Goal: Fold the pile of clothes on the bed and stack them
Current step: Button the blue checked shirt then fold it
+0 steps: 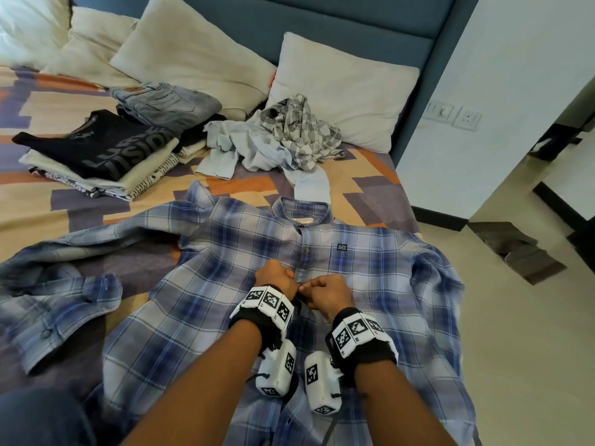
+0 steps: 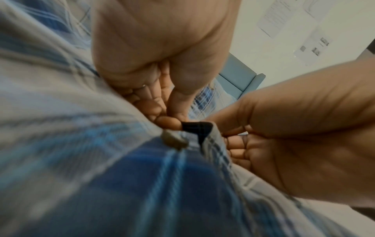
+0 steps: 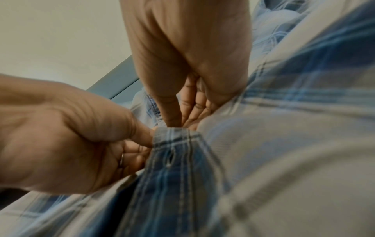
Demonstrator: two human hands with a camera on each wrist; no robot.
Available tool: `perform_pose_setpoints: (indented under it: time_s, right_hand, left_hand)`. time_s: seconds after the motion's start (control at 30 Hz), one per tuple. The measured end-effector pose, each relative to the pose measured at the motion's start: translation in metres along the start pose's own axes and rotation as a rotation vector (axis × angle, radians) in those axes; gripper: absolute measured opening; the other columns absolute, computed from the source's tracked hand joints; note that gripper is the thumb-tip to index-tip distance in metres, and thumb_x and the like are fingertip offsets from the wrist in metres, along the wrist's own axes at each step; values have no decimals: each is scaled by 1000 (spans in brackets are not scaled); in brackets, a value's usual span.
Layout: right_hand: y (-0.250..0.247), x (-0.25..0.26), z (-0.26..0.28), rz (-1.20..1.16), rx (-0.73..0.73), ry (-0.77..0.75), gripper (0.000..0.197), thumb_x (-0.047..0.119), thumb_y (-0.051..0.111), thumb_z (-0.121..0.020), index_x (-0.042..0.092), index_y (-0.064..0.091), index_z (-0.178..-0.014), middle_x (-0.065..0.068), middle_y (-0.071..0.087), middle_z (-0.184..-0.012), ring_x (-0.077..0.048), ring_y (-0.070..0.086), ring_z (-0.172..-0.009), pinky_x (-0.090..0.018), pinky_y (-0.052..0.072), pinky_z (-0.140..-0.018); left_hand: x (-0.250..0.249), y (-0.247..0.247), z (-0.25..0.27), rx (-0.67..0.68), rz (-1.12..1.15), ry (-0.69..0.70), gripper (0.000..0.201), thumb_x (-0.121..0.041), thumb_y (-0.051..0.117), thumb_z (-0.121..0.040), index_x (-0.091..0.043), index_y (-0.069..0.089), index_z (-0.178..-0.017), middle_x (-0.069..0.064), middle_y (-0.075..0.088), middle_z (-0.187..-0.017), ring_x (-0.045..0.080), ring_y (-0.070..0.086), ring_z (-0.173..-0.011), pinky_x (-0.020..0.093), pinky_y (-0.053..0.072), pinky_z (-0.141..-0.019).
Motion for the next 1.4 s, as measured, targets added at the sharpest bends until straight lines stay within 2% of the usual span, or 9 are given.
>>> perform_pose_setpoints:
  time_s: [0.23, 0.4, 0.5, 0.63, 0.87, 0.97, 1.13, 1.3, 1.4]
  right_hand:
    - [8, 14, 5, 232, -64, -59, 13, 8, 51, -89, 16, 57, -80, -11, 68, -99, -23, 56, -87, -25, 40, -71]
    - [12, 12, 3, 265, -40, -60, 19, 5, 45, -90, 18, 52, -77, -4, 59, -88, -27, 56, -96, -25, 39, -73]
    - [13, 13, 3, 268, -23, -51, 16, 7, 44, -93, 15, 53, -83, -6, 58, -91, -23, 51, -87, -24, 37, -71]
    - [12, 12, 3, 238, -17, -33, 17, 7, 46, -93, 16, 54, -81, -11, 64, -100, -21, 53, -87, -24, 39, -72]
    - [9, -4, 0, 25, -31, 6, 25, 2, 72, -83, 16, 61, -66, -5, 67, -78, -19, 63, -74, -26, 55, -65]
    - [8, -2, -3, 44, -69, -4, 24, 2, 70, -83, 12, 64, -62, -11, 70, -79, -22, 66, -79, -36, 59, -78]
    - [8, 0, -1, 91, -65, -34, 29, -1, 60, -82, 16, 61, -58, -11, 68, -78, -22, 61, -76, -35, 54, -76]
    - [9, 1, -1, 40, -26, 28, 25, -3, 57, -77, 13, 61, -58, -9, 62, -69, -21, 56, -68, -35, 51, -67]
    - [7, 4, 3, -10, 27, 52, 27, -9, 53, -77, 10, 57, -57, -7, 52, -61, -16, 46, -55, -27, 41, -51]
  left_hand:
    - [10, 1, 0, 32, 67, -18, 29, 4, 66, -71, -16, 52, -56, 2, 58, -66, 23, 59, -69, 30, 56, -67]
    - [2, -4, 6, -16, -8, 21, 30, 1, 57, -77, -15, 41, -57, 2, 48, -61, 19, 47, -57, 24, 43, -51]
    - [-5, -5, 7, -37, -85, 25, 23, -5, 62, -80, -13, 47, -63, 9, 59, -74, 25, 58, -70, 30, 44, -60]
    - [-5, -6, 6, -32, -132, 15, 21, -14, 71, -82, -7, 60, -98, 9, 64, -103, 30, 64, -97, 33, 51, -75]
    - [8, -3, 1, 6, 26, 24, 25, -10, 72, -81, -19, 53, -95, 2, 54, -100, 22, 56, -92, 28, 48, -79]
    - [8, -1, 0, 44, 70, 44, 26, -19, 78, -79, -18, 57, -95, 3, 64, -101, 20, 63, -89, 27, 51, -77]
    - [8, 0, -3, 111, 116, 60, 34, -16, 81, -78, -12, 64, -107, 13, 71, -93, 17, 66, -68, 26, 55, -66]
    - [3, 2, -6, 71, 15, 83, 30, -15, 79, -78, -12, 64, -104, 12, 68, -105, 28, 67, -96, 39, 56, -87]
    - [-5, -1, -2, 7, -130, 117, 23, -23, 78, -80, -9, 63, -90, 13, 68, -104, 33, 66, -96, 39, 55, -80]
Point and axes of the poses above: each hand's wrist, its own z-axis away from the middle knuckle, its own y-axis out of the palm, x = y × z, the point moved 8 cm from there along -z, towards the middle knuckle
